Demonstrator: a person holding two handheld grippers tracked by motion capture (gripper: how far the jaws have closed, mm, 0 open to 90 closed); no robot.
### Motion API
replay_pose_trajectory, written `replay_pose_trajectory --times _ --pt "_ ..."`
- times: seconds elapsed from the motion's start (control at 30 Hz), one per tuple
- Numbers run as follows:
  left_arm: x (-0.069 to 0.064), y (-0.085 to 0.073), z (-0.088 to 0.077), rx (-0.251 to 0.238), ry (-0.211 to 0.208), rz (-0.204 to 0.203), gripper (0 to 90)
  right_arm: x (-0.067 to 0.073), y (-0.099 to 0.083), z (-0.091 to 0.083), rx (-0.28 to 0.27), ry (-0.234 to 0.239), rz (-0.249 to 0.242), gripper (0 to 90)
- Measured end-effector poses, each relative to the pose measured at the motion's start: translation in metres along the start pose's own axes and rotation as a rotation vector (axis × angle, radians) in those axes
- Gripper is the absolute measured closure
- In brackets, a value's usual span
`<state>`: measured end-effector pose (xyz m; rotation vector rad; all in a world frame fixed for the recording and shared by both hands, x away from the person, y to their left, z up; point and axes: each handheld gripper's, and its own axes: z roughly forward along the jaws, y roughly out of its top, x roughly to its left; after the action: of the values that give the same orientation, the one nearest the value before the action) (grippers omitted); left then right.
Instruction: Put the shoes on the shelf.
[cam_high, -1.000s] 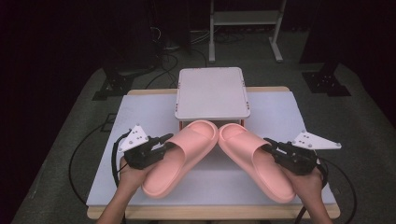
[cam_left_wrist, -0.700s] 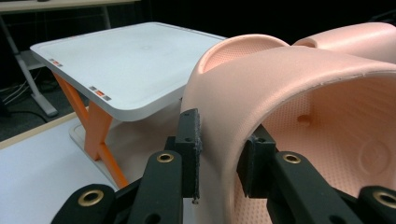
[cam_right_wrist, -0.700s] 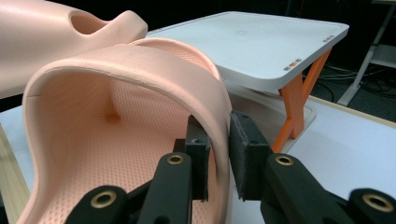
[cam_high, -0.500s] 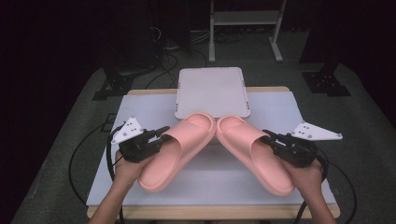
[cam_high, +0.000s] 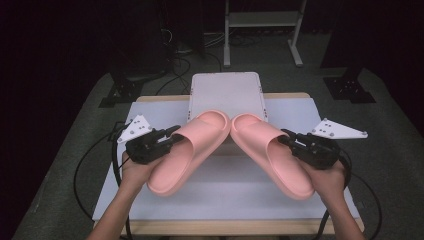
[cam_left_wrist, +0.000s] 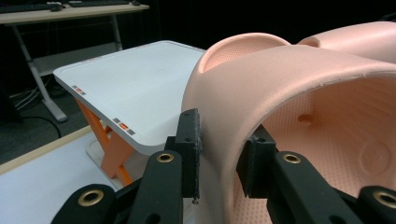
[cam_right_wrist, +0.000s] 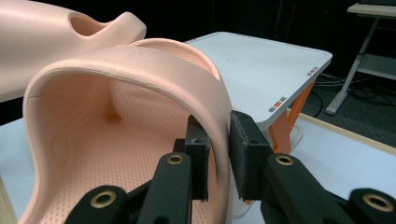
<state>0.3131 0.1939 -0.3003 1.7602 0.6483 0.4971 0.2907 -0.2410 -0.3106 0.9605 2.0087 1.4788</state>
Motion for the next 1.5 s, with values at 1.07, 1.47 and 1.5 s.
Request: replay_pose_trajectory --times 1.07,1.47,1.5 --pt "0.034 0.023 0.018 0.019 0.066 -0.037 72.8 -0.018 0.036 0.027 -0.008 -0.044 0.018 77.6" --pt "0.041 0.03 0.031 0.04 0.078 -0.032 72.8 -0.024 0.04 0.038 0.002 -0.071 0.024 77.5" --pt "0.042 0.03 0.032 0.041 0.079 -0.031 72.7 -0.024 0.041 0.038 0.001 -0.073 0.023 77.4"
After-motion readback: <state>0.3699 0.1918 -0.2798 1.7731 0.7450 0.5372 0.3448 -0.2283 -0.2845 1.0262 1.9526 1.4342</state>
